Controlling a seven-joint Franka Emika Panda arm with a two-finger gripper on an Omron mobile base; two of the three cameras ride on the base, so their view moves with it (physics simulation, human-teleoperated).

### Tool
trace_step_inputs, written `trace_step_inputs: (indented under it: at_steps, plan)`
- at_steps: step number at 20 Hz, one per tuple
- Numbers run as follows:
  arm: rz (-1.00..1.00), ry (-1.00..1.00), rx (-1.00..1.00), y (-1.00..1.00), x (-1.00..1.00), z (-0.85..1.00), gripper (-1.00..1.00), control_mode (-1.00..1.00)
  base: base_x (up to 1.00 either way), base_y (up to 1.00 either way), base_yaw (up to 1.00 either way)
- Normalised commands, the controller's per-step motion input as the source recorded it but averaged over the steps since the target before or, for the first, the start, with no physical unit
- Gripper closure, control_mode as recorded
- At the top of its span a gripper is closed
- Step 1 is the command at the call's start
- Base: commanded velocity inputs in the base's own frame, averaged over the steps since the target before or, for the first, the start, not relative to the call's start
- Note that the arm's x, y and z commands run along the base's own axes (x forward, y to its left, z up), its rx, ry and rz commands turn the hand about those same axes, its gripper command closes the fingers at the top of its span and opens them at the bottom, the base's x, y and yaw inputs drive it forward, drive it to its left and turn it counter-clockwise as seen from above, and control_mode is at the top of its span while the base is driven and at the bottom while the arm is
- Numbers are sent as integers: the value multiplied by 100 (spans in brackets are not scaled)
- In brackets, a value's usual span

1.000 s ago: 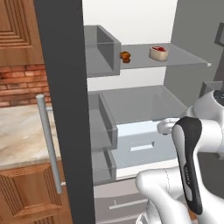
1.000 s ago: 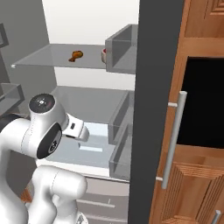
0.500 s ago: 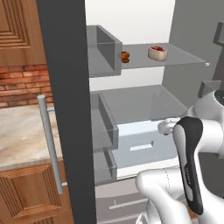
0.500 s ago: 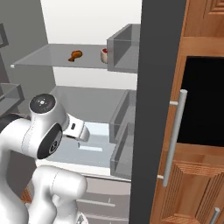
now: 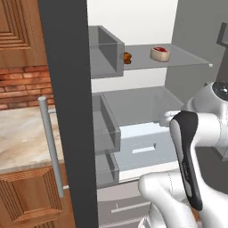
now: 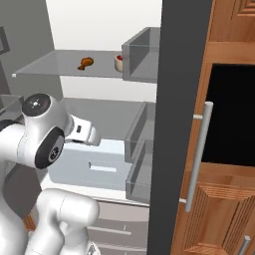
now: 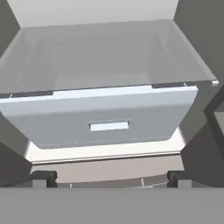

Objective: Gather the onion and eggplant from the fridge and place them on a tray on the dining counter. Then gather the chicken drumstick and steak from the fridge and place them on the other tray.

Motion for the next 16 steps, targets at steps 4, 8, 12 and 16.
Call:
trace_step_inputs:
  at_steps: [4, 8, 12, 16]
  plan:
    - [0, -5, -15, -15, 31, 95, -100, -100, 0, 0, 0]
    - [0, -1, -6, -2, 58, 59, -100, -100, 0, 0, 0]
    - [4, -2, 0, 25, 56, 31, -100, -100, 0, 0, 0]
    - [7, -5, 1, 30, 44, 21, -100, -100, 0, 0, 0]
